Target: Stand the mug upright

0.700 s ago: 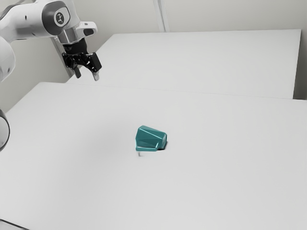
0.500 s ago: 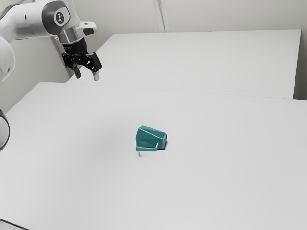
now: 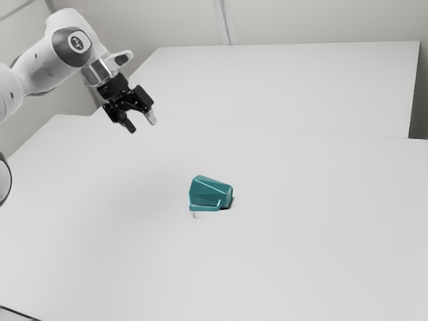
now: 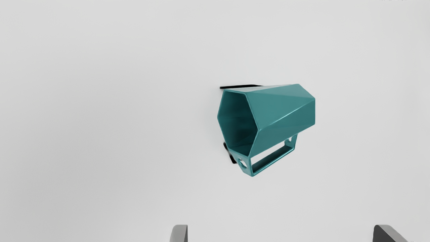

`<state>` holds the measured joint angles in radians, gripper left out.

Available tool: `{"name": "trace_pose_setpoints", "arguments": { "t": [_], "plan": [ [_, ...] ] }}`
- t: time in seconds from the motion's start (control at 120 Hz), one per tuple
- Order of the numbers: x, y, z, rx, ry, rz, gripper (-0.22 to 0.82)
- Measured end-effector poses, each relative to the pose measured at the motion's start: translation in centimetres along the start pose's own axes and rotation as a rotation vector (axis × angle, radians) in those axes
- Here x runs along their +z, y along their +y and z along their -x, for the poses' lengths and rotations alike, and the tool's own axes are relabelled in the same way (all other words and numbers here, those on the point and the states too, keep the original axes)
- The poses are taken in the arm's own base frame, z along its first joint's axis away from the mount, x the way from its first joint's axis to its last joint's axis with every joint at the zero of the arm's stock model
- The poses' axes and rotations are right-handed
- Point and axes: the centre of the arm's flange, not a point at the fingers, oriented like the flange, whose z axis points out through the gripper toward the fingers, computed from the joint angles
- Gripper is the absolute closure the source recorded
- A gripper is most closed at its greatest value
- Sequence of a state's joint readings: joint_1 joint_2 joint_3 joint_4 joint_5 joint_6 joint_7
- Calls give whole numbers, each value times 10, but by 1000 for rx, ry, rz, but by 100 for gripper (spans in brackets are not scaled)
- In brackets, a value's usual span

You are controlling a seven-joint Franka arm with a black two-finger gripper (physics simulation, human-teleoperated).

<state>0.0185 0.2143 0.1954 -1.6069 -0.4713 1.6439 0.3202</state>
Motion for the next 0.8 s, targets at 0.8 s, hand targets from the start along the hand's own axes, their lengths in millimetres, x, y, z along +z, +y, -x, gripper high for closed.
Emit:
{"name": "trace_pose_setpoints", "arguments": {
  "t": [0.8],
  "plan": [
    [194, -58, -1, 87, 124, 399, 0]
  ]
}}
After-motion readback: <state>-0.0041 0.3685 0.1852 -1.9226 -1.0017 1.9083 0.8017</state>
